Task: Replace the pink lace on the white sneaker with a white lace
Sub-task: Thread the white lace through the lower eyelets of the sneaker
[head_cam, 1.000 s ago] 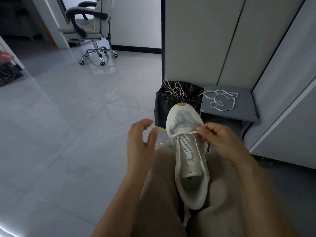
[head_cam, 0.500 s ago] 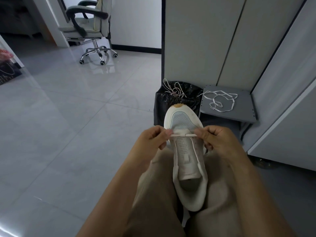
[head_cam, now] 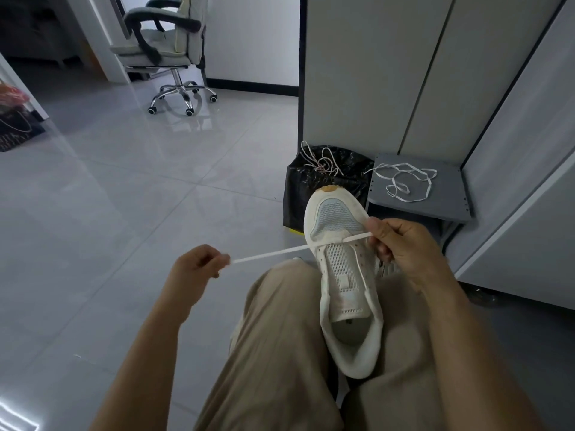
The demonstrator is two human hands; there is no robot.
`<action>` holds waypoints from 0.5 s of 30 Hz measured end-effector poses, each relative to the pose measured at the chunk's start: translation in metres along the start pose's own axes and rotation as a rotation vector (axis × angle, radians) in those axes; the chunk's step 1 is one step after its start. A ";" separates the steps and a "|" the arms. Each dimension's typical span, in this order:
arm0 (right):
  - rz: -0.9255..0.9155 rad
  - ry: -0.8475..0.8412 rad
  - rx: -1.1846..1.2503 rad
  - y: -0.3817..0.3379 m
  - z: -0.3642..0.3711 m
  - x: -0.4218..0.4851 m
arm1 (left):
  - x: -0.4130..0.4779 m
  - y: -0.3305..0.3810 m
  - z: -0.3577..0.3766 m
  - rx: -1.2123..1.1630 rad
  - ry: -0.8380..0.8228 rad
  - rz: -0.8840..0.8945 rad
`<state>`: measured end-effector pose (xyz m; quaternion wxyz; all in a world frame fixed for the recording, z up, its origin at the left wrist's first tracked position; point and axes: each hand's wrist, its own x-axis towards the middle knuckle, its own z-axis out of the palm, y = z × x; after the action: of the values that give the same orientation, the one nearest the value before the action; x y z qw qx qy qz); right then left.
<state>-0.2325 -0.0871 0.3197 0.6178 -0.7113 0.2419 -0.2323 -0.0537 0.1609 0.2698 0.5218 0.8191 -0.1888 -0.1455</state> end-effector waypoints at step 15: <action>-0.003 -0.011 0.111 0.005 -0.001 -0.005 | -0.032 0.102 0.085 -0.210 -0.327 0.093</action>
<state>-0.2369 -0.0851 0.3148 0.6572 -0.6776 0.2241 -0.2423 -0.1355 0.0686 0.3285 0.5728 0.7161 -0.2926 -0.2712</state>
